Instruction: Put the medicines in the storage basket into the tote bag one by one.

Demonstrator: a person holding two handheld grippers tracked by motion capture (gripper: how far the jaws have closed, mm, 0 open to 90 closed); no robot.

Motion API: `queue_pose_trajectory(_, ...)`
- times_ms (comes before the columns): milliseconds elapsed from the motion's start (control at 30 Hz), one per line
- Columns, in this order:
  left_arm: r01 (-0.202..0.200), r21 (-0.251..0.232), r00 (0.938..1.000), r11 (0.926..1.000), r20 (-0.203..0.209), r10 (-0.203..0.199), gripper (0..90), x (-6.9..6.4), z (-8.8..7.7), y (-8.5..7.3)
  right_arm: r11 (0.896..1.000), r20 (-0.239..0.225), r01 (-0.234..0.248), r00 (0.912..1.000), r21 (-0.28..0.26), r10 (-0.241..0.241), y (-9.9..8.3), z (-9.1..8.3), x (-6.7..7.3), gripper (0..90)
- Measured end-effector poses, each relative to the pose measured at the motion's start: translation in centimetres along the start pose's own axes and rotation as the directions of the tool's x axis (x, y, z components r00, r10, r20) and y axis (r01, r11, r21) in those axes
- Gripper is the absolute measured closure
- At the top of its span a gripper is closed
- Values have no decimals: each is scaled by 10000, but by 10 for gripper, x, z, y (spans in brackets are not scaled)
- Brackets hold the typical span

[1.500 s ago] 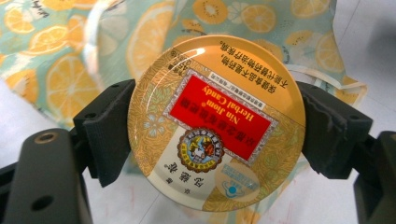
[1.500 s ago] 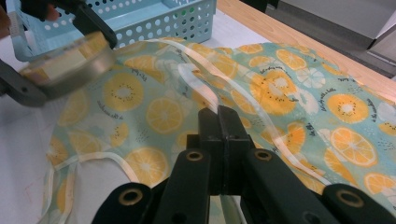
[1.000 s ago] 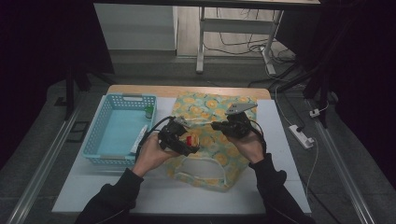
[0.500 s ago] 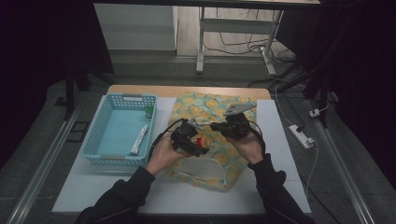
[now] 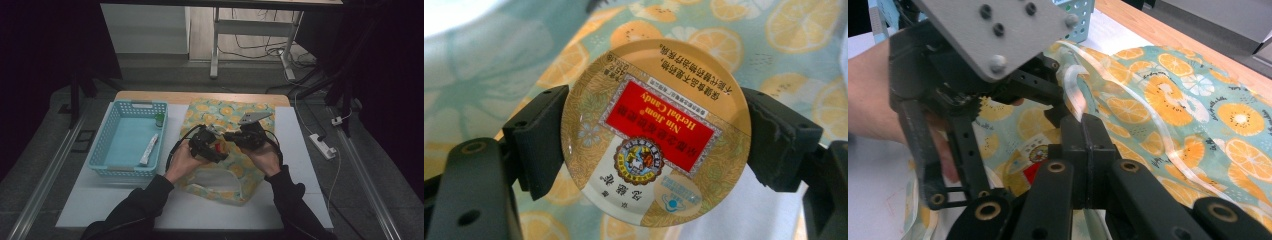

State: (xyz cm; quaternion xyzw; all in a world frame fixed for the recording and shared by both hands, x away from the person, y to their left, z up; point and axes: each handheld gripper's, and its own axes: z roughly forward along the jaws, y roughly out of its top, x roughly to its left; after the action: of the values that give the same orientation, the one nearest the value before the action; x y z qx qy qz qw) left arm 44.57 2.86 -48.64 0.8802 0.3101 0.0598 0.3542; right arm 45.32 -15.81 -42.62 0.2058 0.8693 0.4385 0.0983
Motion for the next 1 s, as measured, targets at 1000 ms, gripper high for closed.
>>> queue_pose_trajectory(1000, 174, 39, 9934, 9998, -1131, -168, 197, 14, 36, -10, 9992, 3, -72, 10000, 392, 72, -7, 10, -2, 900)
